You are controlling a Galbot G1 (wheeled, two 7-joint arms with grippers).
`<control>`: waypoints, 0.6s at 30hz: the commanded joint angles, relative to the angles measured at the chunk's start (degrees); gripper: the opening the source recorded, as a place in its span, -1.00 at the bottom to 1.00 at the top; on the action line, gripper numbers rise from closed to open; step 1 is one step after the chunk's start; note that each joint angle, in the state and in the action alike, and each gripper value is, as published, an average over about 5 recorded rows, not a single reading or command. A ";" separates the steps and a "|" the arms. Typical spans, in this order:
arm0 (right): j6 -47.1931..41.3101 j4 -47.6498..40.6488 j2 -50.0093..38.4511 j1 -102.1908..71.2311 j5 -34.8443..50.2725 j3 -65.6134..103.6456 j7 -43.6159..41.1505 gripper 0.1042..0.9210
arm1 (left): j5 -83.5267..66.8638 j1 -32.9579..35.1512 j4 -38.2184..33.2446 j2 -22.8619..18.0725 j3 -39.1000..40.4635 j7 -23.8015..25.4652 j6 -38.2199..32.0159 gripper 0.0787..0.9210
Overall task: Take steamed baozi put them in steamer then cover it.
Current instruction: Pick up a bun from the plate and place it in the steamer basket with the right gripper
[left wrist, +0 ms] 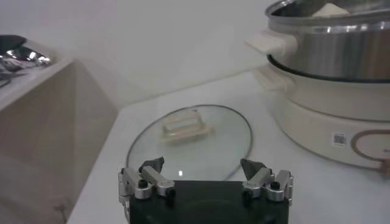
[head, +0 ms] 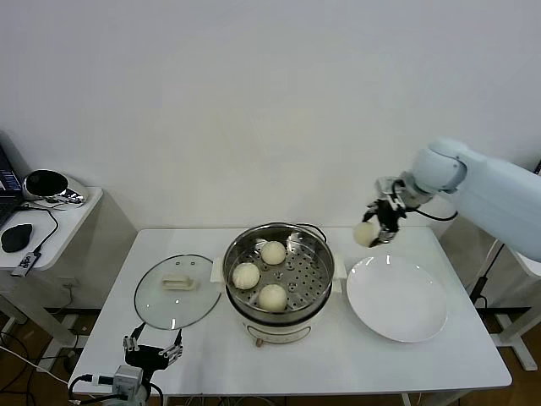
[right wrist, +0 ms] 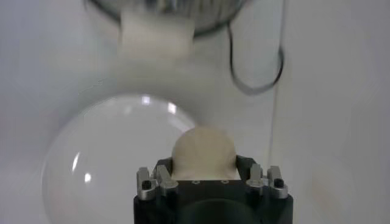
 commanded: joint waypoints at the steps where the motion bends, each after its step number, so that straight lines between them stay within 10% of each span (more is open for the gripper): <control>1: -11.24 4.94 12.72 12.44 19.44 -13.41 2.86 0.30 | -0.32 -0.41 -1.48 0.46 -0.69 -0.55 -0.93 0.77; 18: -15.12 -5.91 24.00 -1.71 14.76 -12.91 6.06 0.30 | -2.81 -0.29 -3.74 0.03 -1.60 0.46 0.03 0.77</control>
